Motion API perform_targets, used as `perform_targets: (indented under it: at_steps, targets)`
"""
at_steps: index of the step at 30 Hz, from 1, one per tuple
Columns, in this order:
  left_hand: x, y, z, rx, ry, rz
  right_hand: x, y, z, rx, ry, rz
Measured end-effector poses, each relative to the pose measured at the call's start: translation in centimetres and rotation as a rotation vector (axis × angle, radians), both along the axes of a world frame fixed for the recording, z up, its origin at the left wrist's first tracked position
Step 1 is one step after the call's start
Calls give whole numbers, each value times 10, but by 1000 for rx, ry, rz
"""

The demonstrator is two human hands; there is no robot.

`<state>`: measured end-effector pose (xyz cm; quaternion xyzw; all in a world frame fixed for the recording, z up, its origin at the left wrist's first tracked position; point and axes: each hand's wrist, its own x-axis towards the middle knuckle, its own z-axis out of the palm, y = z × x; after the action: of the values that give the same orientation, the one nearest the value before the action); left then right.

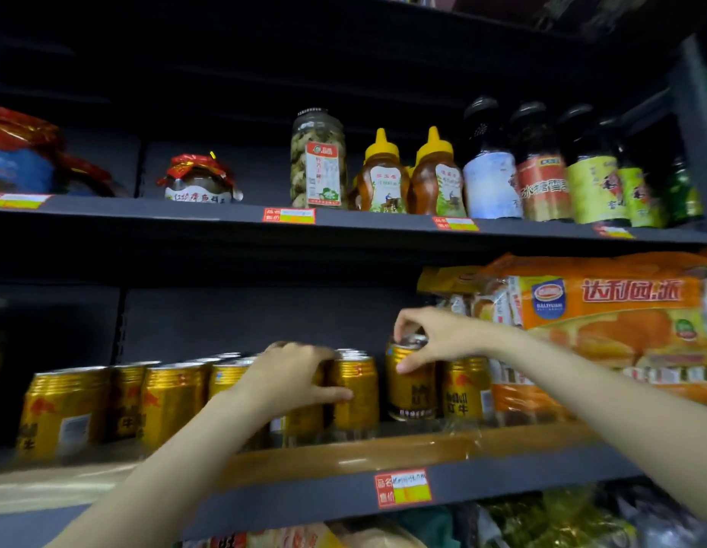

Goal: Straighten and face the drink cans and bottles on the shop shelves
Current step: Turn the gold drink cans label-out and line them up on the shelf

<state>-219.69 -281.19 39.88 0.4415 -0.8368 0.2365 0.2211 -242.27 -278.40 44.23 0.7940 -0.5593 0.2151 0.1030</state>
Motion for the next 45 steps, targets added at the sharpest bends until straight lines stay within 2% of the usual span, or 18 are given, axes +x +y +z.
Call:
perform_targets:
  at_steps: [6,9,19,22,25,27,29,32,34,36,41,45]
  targets:
    - [-1,1,-6,-27,41,-23,-3,-17,-12,111,149,-75]
    - [-1,1,-8,-38,54,-32,-2,-12,-7,62,328,-152]
    - [-1,5,-8,-53,30,2,26,-61,-11,0,480,-350]
    - [12,6,-15,-138,106,-100,20,-53,-7,-45,375,-293]
    - [40,12,-21,-278,317,-238,21,-31,3,-191,116,-90]
    - [65,16,-22,-361,424,-191,35,-13,8,-282,-12,61]
    - [98,14,-22,-384,544,-74,59,-2,10,-324,-26,145]
    - [153,8,-14,-251,658,160,99,1,9,-291,6,199]
    - [184,5,-12,14,718,309,127,-5,8,-255,-13,240]
    - [201,4,-13,237,746,333,162,-13,8,-193,-57,296]
    - [213,4,-15,235,763,283,254,-47,11,24,-3,333]
    - [217,8,-20,310,626,320,301,-73,10,199,178,210]
